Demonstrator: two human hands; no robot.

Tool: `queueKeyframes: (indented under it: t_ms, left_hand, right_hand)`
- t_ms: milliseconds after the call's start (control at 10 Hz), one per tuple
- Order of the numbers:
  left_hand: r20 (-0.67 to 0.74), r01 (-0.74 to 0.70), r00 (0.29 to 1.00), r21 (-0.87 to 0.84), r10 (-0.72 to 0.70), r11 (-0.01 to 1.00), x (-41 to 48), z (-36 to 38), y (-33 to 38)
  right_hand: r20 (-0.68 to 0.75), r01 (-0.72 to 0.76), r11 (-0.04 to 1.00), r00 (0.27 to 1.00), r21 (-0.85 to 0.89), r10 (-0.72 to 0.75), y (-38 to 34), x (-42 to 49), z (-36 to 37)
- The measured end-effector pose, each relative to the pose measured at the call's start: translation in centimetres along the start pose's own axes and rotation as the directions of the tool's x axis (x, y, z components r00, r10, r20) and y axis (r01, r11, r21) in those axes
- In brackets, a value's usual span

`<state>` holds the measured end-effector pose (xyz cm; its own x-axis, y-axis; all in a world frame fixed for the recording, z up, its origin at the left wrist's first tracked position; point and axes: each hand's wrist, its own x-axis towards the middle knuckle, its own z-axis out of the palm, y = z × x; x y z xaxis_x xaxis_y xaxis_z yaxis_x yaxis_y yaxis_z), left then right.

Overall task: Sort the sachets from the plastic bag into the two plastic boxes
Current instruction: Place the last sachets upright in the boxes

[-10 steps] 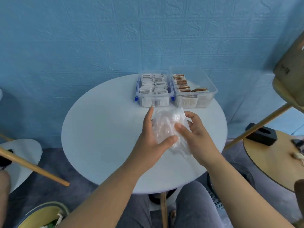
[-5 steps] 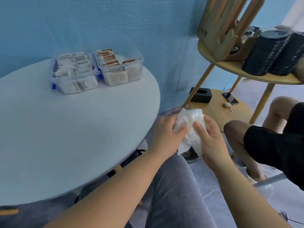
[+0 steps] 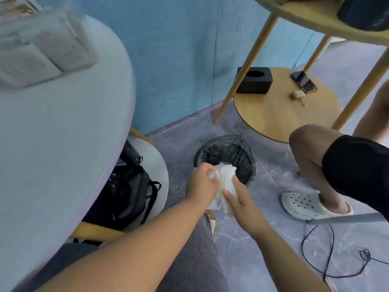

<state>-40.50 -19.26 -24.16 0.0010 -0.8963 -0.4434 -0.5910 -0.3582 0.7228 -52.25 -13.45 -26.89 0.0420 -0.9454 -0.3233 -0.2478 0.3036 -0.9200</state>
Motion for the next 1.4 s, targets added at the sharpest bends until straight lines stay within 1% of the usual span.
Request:
queueKeyframes:
  t_ms: [100,200,300,400,500,600,700,800,900,1000,1100,1200,1300,1400]
  left_hand:
    - [-0.036,0.074,0.997,-0.005,-0.074,0.997,4.5,2.2,-1.5]
    - [0.004,0.121,0.993,-0.012,-0.121,0.993,9.1,4.1,-2.4]
    - [0.142,0.194,0.973,-0.062,-0.184,0.979,13.8,6.4,-2.9]
    - [0.240,0.358,0.917,-0.152,-0.317,0.921,17.5,8.9,-4.8]
    - [0.284,0.430,0.885,-0.192,-0.370,0.882,20.5,11.3,-7.3]
    - [0.331,0.438,0.865,-0.131,-0.377,0.890,23.1,13.3,-9.8]
    - [0.369,0.398,0.856,-0.021,-0.363,0.917,25.0,14.9,-11.3]
    - [0.400,0.304,0.855,0.130,-0.331,0.944,26.6,16.4,-12.3]
    - [0.453,0.302,0.817,0.192,-0.358,0.934,27.7,17.6,-13.2]
    - [0.461,0.304,0.778,0.316,-0.426,0.899,27.2,17.2,-13.2]
    - [0.422,0.234,0.820,0.370,-0.387,0.899,27.6,17.1,-14.0]
    - [0.385,0.185,0.849,0.423,-0.361,0.887,27.6,16.6,-13.3]
    - [0.380,0.140,0.868,0.430,-0.320,0.892,27.0,15.1,-11.3]
    - [0.367,0.120,0.884,0.421,-0.289,0.899,25.4,13.1,-9.2]
  right_hand:
    - [0.018,-0.017,0.989,1.000,-0.146,0.020,3.2,4.7,-0.6]
    - [-0.041,-0.082,0.979,0.996,-0.189,0.075,5.5,9.4,-1.5]
    - [-0.111,-0.140,0.960,0.987,-0.241,0.116,8.2,13.9,-2.2]
    - [-0.144,-0.220,0.948,0.971,-0.231,0.190,11.5,17.3,-2.3]
    - [-0.175,-0.233,0.937,0.966,-0.260,0.192,14.4,20.0,-2.2]
    - [-0.145,-0.282,0.912,0.958,-0.297,0.249,17.0,22.1,-2.1]
    - [-0.113,-0.318,0.873,0.948,-0.370,0.297,19.7,24.1,-2.0]
    - [-0.138,-0.342,0.797,0.938,-0.497,0.317,22.3,25.6,-1.8]
    - [-0.137,-0.370,0.678,0.918,-0.635,0.372,23.6,26.4,-1.4]
    - [-0.057,-0.313,0.730,0.934,-0.608,0.353,24.1,27.0,-0.8]
    - [0.054,-0.282,0.731,0.915,-0.621,0.399,23.9,26.9,-0.7]
    - [0.125,-0.269,0.728,0.890,-0.631,0.437,23.0,26.9,-1.1]
    - [0.126,-0.253,0.713,0.893,-0.655,0.433,21.0,26.2,-2.1]
    - [0.097,-0.205,0.668,0.917,-0.716,0.386,18.7,25.0,-3.3]
